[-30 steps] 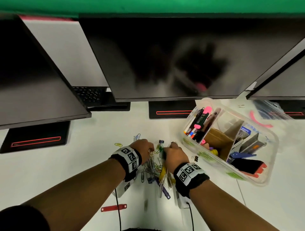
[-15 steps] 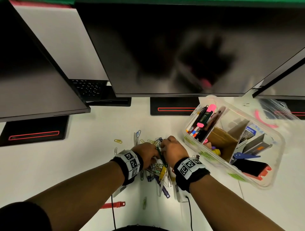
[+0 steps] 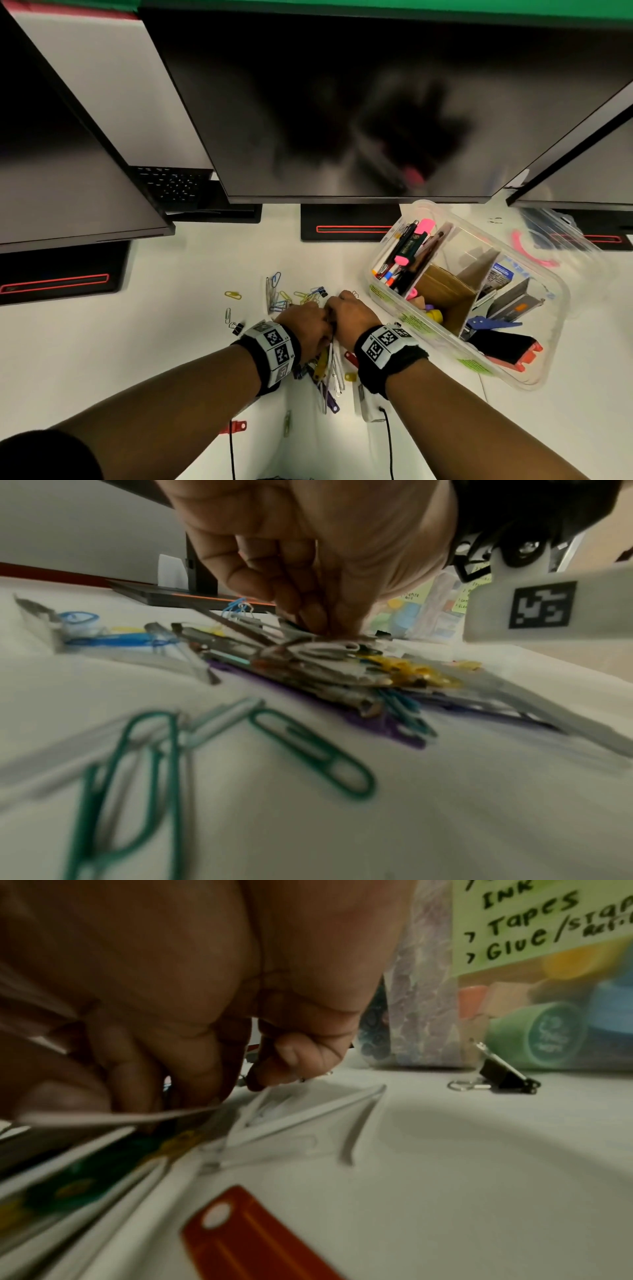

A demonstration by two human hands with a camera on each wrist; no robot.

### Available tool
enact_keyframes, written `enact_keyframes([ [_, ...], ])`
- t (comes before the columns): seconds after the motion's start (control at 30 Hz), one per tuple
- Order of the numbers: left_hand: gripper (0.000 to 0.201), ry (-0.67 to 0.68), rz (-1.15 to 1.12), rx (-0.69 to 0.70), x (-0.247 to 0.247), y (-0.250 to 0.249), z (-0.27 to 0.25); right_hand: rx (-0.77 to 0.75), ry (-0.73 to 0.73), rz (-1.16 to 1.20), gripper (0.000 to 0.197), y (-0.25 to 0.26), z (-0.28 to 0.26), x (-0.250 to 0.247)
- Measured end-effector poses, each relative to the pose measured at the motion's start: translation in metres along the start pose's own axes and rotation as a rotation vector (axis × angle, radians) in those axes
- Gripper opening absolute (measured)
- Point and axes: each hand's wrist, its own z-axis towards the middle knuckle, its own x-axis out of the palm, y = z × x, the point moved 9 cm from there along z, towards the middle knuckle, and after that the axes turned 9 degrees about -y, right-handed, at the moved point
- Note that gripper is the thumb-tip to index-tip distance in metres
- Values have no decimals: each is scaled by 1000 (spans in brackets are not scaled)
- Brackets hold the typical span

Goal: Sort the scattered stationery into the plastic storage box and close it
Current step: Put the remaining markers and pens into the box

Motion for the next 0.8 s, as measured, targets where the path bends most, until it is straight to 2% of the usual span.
enact_keyframes([
  [0.23, 22, -17, -75, -175, -1, 21, -11, 58, -27, 58, 26, -7, 5, 3],
  [0.37, 26, -26, -38, -148, 4, 21, -11, 12, -14, 61, 32, 1, 2, 3],
  [0.53, 32, -40, 49, -94, 6, 18, -9, 45, -21, 42, 25, 5, 1, -4],
  [0.7, 32, -31, 25, -116, 10, 24, -15, 61, -32, 113, 23, 10, -6, -9],
  [0.8, 35, -19, -23, -155, 6, 30, -15, 52, -38, 149, 32, 9, -9, -17],
])
